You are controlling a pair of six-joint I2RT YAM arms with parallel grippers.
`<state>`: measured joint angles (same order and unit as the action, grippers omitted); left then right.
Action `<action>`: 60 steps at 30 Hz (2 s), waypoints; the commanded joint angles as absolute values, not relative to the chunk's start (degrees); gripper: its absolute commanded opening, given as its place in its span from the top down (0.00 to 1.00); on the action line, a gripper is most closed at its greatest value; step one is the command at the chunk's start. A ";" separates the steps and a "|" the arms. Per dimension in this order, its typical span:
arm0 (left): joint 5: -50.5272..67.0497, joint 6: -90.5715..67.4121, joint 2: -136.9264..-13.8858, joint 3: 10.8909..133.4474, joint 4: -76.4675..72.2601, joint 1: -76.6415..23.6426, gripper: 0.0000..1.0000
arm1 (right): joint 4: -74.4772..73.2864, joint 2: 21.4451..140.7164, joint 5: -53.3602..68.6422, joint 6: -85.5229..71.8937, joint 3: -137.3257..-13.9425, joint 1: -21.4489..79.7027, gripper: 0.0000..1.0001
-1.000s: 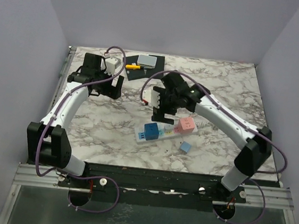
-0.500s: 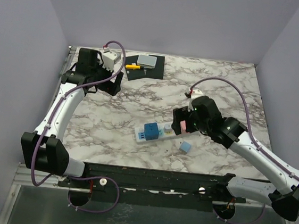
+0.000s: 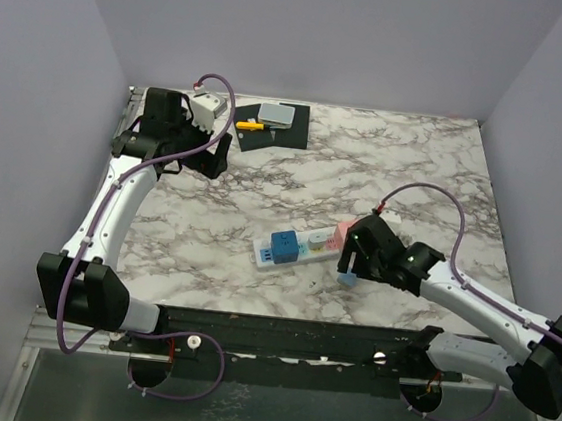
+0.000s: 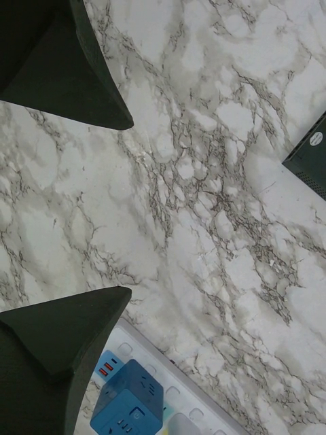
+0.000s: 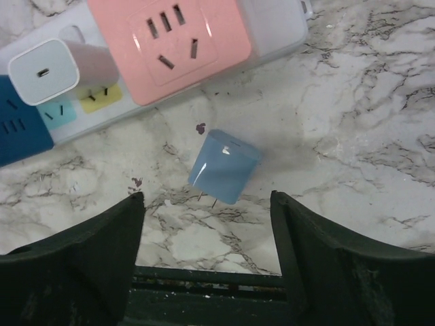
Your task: Insert the plug
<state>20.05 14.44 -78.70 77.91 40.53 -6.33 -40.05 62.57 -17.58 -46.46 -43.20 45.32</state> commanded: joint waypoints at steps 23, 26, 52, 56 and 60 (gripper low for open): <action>24.24 15.05 -76.18 78.27 43.77 -5.95 0.01 | -24.32 73.12 -26.47 -64.76 -31.15 49.93 0.43; 26.03 15.29 -75.62 77.82 43.79 -6.02 0.01 | -24.03 72.85 -26.79 -64.79 -31.06 50.41 0.62; 42.10 13.84 -67.94 78.95 43.56 -7.93 0.01 | -14.02 67.87 -33.37 -60.28 -61.41 58.89 0.72; 45.16 6.63 -66.30 76.10 37.56 -9.17 0.01 | -6.08 70.52 -35.30 -61.04 -63.57 58.87 0.73; 45.73 0.44 -64.20 73.61 30.93 -11.68 0.01 | -0.70 72.56 -35.93 -62.56 -64.93 58.89 0.74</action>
